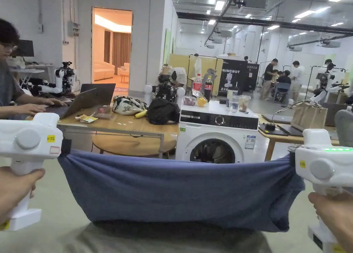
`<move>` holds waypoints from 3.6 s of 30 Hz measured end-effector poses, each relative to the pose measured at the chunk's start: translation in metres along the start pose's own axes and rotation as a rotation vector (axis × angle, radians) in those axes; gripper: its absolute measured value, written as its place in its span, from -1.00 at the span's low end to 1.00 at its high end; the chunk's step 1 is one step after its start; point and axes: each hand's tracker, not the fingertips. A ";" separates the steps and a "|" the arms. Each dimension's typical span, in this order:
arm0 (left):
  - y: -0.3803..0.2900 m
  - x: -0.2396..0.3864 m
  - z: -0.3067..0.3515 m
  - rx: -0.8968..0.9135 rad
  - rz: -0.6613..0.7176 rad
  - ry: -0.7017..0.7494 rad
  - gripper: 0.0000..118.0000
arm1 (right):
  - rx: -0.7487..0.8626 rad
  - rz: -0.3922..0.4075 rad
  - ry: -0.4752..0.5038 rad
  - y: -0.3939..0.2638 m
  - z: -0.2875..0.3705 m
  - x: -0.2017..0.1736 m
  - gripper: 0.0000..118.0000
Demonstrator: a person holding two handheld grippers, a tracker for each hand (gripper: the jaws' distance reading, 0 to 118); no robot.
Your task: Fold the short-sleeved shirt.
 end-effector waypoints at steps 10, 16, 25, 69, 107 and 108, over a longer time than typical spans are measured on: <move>-0.131 0.003 0.061 -0.112 -0.011 -0.022 -1.00 | -0.149 0.046 0.020 -0.132 0.076 0.015 -1.00; -0.216 -0.004 0.064 -0.271 0.001 -0.041 -1.00 | -0.293 0.081 0.034 -0.225 0.095 0.017 -1.00; -0.292 -0.008 0.043 -0.457 -0.020 -0.043 -1.00 | -0.484 0.094 0.053 -0.304 0.090 0.018 -1.00; -0.252 0.007 0.049 -0.398 0.074 -0.039 -0.82 | -0.088 -0.036 0.094 -0.242 0.115 -0.082 -1.00; -0.300 0.002 0.025 -0.547 0.025 0.039 -0.98 | -0.570 -0.023 0.142 -0.322 0.078 0.005 -0.90; -0.300 0.002 0.025 -0.544 0.024 0.038 -0.98 | -0.580 -0.053 0.192 -0.322 0.077 0.003 -0.91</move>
